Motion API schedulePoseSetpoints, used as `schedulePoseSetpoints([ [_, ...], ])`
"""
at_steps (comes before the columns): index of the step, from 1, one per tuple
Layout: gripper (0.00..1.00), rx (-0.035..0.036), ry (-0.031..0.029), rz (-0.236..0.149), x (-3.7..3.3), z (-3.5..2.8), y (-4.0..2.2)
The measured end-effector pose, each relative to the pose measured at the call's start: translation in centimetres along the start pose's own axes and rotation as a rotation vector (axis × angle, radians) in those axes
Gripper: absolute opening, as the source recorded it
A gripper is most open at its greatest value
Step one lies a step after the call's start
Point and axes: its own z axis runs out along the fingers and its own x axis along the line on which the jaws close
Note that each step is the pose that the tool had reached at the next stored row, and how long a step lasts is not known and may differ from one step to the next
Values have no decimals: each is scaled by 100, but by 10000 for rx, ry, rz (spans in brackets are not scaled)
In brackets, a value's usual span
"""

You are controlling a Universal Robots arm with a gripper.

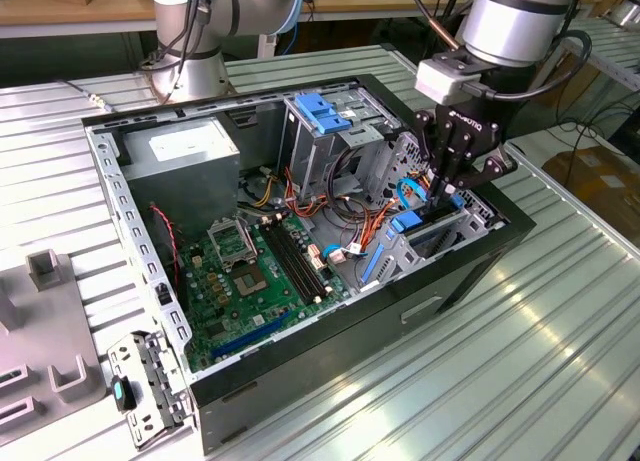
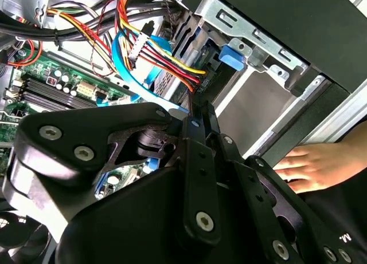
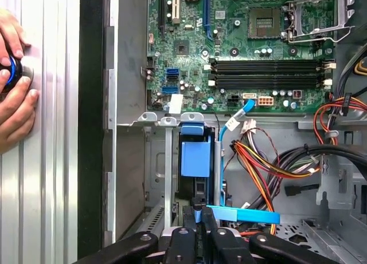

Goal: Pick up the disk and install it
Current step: 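Insert the second disk wire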

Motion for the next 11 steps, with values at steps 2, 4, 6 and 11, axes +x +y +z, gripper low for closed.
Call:
schedulePoseSetpoints([
  [2, 16, -5, -7, -3, 0, 1, -8],
  [4, 16, -17, -15, -3, 0, 4, -19],
  [6, 16, -29, -13, -3, 0, 6, -22],
  [11, 16, -36, -72, -5, -2, 23, -23],
])
